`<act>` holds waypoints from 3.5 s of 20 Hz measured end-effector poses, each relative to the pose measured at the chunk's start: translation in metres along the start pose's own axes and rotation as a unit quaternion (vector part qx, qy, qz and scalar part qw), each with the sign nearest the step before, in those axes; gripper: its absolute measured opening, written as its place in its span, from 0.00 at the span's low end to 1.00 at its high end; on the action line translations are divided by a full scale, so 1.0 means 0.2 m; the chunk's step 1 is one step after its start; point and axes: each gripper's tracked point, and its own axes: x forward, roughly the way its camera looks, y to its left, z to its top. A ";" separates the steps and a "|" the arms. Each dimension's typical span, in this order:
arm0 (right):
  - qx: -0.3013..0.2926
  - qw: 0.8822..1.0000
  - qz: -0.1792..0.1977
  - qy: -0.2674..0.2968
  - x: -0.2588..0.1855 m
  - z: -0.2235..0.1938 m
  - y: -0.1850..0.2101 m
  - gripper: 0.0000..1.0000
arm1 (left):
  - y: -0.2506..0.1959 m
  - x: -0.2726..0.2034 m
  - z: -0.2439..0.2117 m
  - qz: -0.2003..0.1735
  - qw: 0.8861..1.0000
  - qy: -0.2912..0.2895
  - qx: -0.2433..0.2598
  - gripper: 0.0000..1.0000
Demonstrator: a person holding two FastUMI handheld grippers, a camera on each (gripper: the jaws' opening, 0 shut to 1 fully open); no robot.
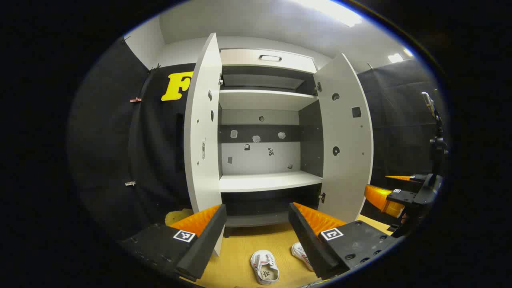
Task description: Grab one shoe with the right hand and put it into the shoe cabinet, grab the other shoe with the left hand and put it into the shoe cabinet; then close the right door with the right hand and the left door with the left hand.
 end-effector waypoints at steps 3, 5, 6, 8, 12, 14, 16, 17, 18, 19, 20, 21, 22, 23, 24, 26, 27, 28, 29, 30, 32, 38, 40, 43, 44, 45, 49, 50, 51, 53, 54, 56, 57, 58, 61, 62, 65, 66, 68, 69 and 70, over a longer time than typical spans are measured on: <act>-0.001 1.000 0.000 0.008 -0.01 -0.02 0.01 0.98 | -0.01 -0.02 0.00 -0.008 1.000 -0.006 -0.009 0.97; 0.002 1.000 -0.002 0.009 -0.02 -0.03 0.02 0.98 | -0.01 -0.03 -0.02 -0.009 1.000 -0.002 -0.007 0.97; 0.002 1.000 -0.002 0.011 -0.02 -0.03 0.02 0.98 | 0.01 -0.02 -0.03 -0.007 1.000 -0.001 -0.004 0.97; 0.001 1.000 -0.002 0.016 -0.02 -0.05 0.02 0.98 | 0.01 -0.04 -0.03 -0.010 1.000 -0.003 -0.002 0.97; 0.003 1.000 0.000 0.024 -0.02 -0.07 0.04 0.98 | 0.00 -0.05 -0.06 -0.018 1.000 0.000 -0.011 0.98; 0.002 1.000 -0.001 0.025 -0.02 -0.08 0.05 0.98 | 0.00 -0.05 -0.07 -0.016 1.000 0.000 -0.009 0.98; 0.002 1.000 0.000 0.027 -0.02 -0.08 0.06 0.98 | 0.02 -0.05 -0.08 -0.013 1.000 0.002 -0.004 0.97; 0.003 1.000 0.001 0.028 -0.03 -0.09 0.07 0.98 | 0.02 -0.04 -0.09 -0.013 1.000 0.002 -0.002 0.97; 0.003 1.000 0.002 0.030 -0.02 -0.10 0.08 0.98 | 0.03 -0.04 -0.10 -0.010 1.000 0.003 -0.002 0.97; 0.002 0.999 0.003 0.032 -0.02 -0.11 0.09 0.98 | 0.04 -0.04 -0.10 -0.008 1.000 0.004 -0.003 0.97; 0.000 0.999 0.004 0.034 -0.01 -0.12 0.09 0.98 | 0.06 -0.04 -0.11 0.000 1.000 0.005 -0.005 0.97; -0.001 0.999 0.005 0.038 -0.01 -0.13 0.10 0.98 | 0.08 -0.04 -0.11 0.010 1.000 0.003 -0.008 0.97; -0.003 0.999 0.006 0.043 -0.01 -0.15 0.11 0.98 | 0.10 -0.03 -0.11 0.016 1.000 0.001 -0.012 0.97; -0.004 0.999 0.006 0.050 0.00 -0.18 0.11 0.98 | 0.11 -0.03 -0.12 0.019 1.000 0.003 -0.015 0.97; -0.005 0.998 0.007 0.060 0.00 -0.21 0.12 0.98 | 0.12 -0.02 -0.13 0.021 1.000 0.005 -0.016 0.97; 0.001 0.997 0.011 0.078 0.02 -0.27 0.14 0.98 | 0.14 -0.02 -0.13 0.022 1.000 0.004 -0.011 0.97; 0.004 0.996 0.013 0.090 0.03 -0.31 0.15 0.98 | 0.14 -0.02 -0.13 0.022 1.000 0.004 -0.006 0.97; 0.008 0.995 0.015 0.101 0.03 -0.35 0.16 0.98 | 0.15 -0.02 -0.14 0.022 1.000 0.005 -0.003 0.97; 0.011 0.994 0.016 0.111 0.04 -0.39 0.17 0.98 | 0.16 -0.02 -0.15 0.023 1.000 0.008 -0.002 0.97; 0.013 0.992 0.018 0.124 0.05 -0.43 0.19 0.98 | 0.17 -0.02 -0.16 0.022 1.000 0.011 -0.004 0.97; 0.010 0.986 0.026 0.161 0.05 -0.57 0.22 0.98 | 0.18 -0.03 -0.20 0.019 1.000 0.021 -0.012 0.98; 0.005 0.965 0.048 0.258 -0.01 -1.02 0.33 0.98 | 0.19 -0.06 -0.33 0.010 0.998 0.058 -0.015 0.98; 0.003 0.956 0.061 0.285 -0.03 -1.16 0.38 0.99 | 0.19 -0.07 -0.38 0.010 0.997 0.070 -0.017 0.98; 0.002 0.942 0.084 0.326 -0.07 -1.35 0.45 0.99 | 0.20 -0.07 -0.45 0.016 0.996 0.086 -0.028 0.98; -0.001 0.937 0.088 0.338 -0.08 -1.41 0.46 0.99 | 0.20 -0.08 -0.48 0.018 0.995 0.094 -0.033 0.98; -0.008 0.934 0.092 0.347 -0.08 -1.47 0.47 0.99 | 0.20 -0.08 -0.50 0.019 0.994 0.099 -0.040 0.98; -0.034 0.924 0.096 0.369 -0.03 -1.67 0.47 0.99 | 0.19 -0.13 -0.58 0.021 0.991 0.117 -0.053 0.98; -0.037 0.922 0.097 0.374 -0.03 -1.72 0.47 0.99 | 0.20 -0.13 -0.60 0.023 0.991 0.122 -0.052 0.98; -0.040 0.920 0.097 0.378 -0.01 -1.75 0.47 0.99 | 0.21 -0.14 -0.62 0.025 0.991 0.125 -0.050 0.98; -0.047 0.913 0.100 0.392 0.00 -1.83 0.48 0.99 | 0.22 -0.14 -0.64 0.030 0.990 0.131 -0.047 0.98; -0.047 0.909 0.103 0.402 -0.01 -1.87 0.49 0.99 | 0.22 -0.14 -0.65 0.032 0.989 0.133 -0.047 0.98; -0.052 0.904 0.106 0.410 -0.01 -1.91 0.49 0.99 | 0.23 -0.14 -0.66 0.036 0.989 0.135 -0.048 0.98; -0.058 0.905 0.108 0.408 -0.01 -1.92 0.49 0.99 | 0.24 -0.14 -0.66 0.039 0.989 0.135 -0.049 0.98; -0.062 0.905 0.111 0.406 -0.01 -1.93 0.49 0.99 | 0.24 -0.13 -0.66 0.041 0.989 0.135 -0.050 0.98; -0.065 0.906 0.121 0.401 0.01 -1.98 0.52 0.99 | 0.23 -0.11 -0.67 0.042 0.988 0.139 -0.055 0.98; -0.066 0.906 0.125 0.400 0.02 -1.99 0.53 0.99 | 0.22 -0.11 -0.68 0.041 0.988 0.140 -0.054 0.98; -0.063 0.912 0.126 0.385 0.08 -1.99 0.55 0.99 | 0.21 -0.08 -0.67 0.037 0.988 0.143 -0.048 0.98; -0.057 0.915 0.122 0.380 0.10 -1.99 0.55 0.99 | 0.20 -0.08 -0.67 0.035 0.988 0.142 -0.046 0.98; -0.038 0.919 0.108 0.378 0.14 -1.99 0.54 0.99 | 0.20 -0.07 -0.66 0.034 0.989 0.140 -0.042 0.98; -0.025 0.921 0.099 0.376 0.17 -1.99 0.54 0.99 | 0.19 -0.07 -0.65 0.034 0.989 0.139 -0.041 0.98; -0.016 0.922 0.092 0.375 0.18 -1.99 0.54 0.98 | 0.18 -0.06 -0.65 0.032 0.989 0.139 -0.041 0.98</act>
